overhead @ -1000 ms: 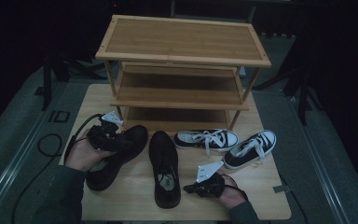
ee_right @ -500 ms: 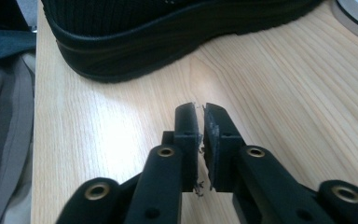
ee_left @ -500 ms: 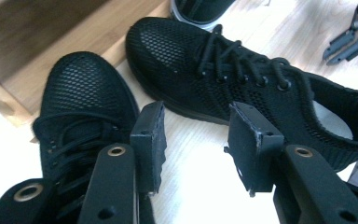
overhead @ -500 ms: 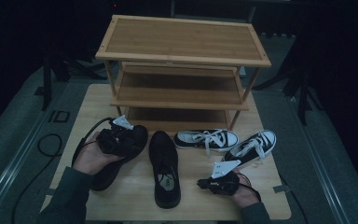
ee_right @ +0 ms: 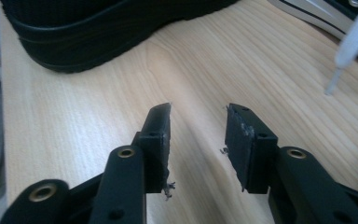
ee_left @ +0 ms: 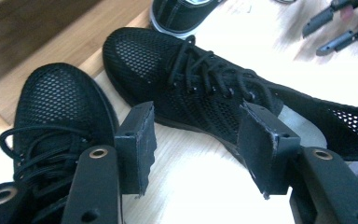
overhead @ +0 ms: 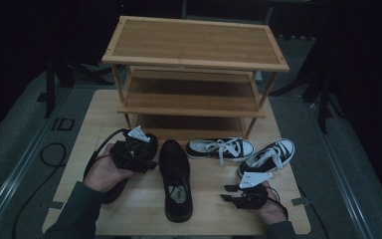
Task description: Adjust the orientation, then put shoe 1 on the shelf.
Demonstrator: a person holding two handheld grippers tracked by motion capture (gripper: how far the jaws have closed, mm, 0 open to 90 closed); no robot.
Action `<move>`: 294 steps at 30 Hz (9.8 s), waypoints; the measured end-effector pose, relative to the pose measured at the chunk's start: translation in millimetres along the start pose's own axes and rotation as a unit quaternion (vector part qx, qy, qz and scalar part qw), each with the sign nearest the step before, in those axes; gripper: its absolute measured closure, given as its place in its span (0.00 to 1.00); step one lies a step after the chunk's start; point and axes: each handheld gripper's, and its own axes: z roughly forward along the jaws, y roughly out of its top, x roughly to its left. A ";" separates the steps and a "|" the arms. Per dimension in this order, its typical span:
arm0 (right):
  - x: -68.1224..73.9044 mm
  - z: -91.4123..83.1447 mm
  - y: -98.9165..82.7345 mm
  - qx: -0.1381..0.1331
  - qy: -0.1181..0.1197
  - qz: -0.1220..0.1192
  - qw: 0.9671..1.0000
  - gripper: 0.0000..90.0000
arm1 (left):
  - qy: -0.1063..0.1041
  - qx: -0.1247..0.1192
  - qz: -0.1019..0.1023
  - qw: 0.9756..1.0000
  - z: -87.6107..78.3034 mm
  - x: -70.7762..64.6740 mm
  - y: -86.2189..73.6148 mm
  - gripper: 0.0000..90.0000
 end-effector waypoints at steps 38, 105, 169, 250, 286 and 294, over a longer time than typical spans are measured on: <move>-4.9 -15.1 -20.4 -0.003 -0.042 0.042 0.998 0.58 | -0.037 0.038 0.039 0.998 44.9 -32.5 23.6 0.52; -10.2 -22.8 -26.5 -0.004 -0.062 0.049 0.997 0.57 | 0.038 0.074 0.007 0.997 -0.6 12.8 -35.3 0.95; -18.8 -32.4 -34.1 -0.016 -0.087 0.093 0.992 0.47 | 0.075 -0.005 -0.082 0.994 -34.9 32.6 -65.6 0.36; -22.0 -33.0 -39.3 -0.014 -0.088 0.097 0.991 0.45 | 0.102 0.083 -0.096 0.987 26.9 25.0 -66.3 0.96; -21.9 -34.0 -40.4 -0.011 -0.086 0.096 0.992 0.45 | 0.123 0.066 -0.110 0.984 30.0 40.9 -30.9 0.96; -21.9 -34.4 -40.6 -0.013 -0.086 0.097 0.991 0.45 | 0.127 0.065 -0.115 0.983 32.7 46.6 -24.6 0.95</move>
